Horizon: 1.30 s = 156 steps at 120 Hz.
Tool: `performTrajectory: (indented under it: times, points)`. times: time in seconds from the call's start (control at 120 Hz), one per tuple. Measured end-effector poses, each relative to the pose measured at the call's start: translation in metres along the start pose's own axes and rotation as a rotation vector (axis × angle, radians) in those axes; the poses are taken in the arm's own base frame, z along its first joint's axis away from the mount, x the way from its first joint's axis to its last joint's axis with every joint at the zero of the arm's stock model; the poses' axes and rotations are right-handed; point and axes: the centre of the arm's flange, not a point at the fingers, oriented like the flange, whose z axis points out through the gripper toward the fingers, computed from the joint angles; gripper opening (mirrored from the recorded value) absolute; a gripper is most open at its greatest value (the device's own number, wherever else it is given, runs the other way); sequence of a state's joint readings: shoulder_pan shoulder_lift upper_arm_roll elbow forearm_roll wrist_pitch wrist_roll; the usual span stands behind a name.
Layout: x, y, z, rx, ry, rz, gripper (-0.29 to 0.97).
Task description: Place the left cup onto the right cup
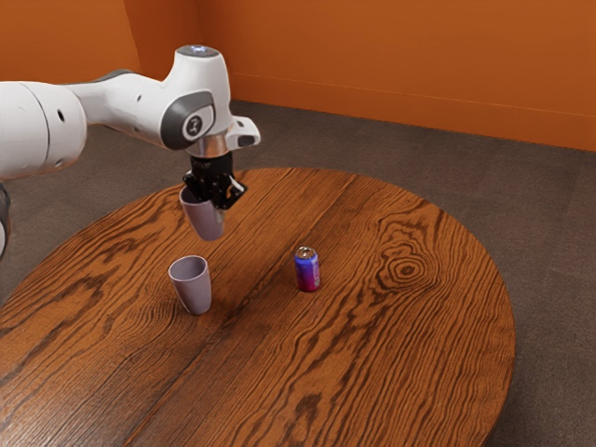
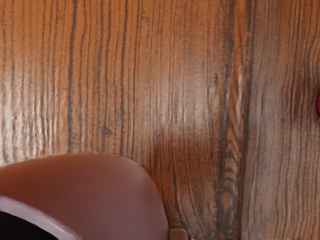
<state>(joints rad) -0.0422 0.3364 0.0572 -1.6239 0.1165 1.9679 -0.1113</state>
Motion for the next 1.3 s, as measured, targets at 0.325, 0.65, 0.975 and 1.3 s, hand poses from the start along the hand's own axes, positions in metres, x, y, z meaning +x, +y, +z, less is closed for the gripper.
performTrajectory:
  times: [0.325, 0.65, 0.975, 1.3]
  points:
    - [-0.038, -0.014, 0.006, -0.002, 0.000, -0.056, -0.09]
    - [-0.065, -0.013, 0.021, 0.000, -0.030, -0.097, -0.10]
    - [-0.069, -0.014, 0.032, 0.002, -0.049, -0.135, -0.10]
    - [-0.056, -0.017, 0.038, 0.030, -0.042, -0.149, -0.09]
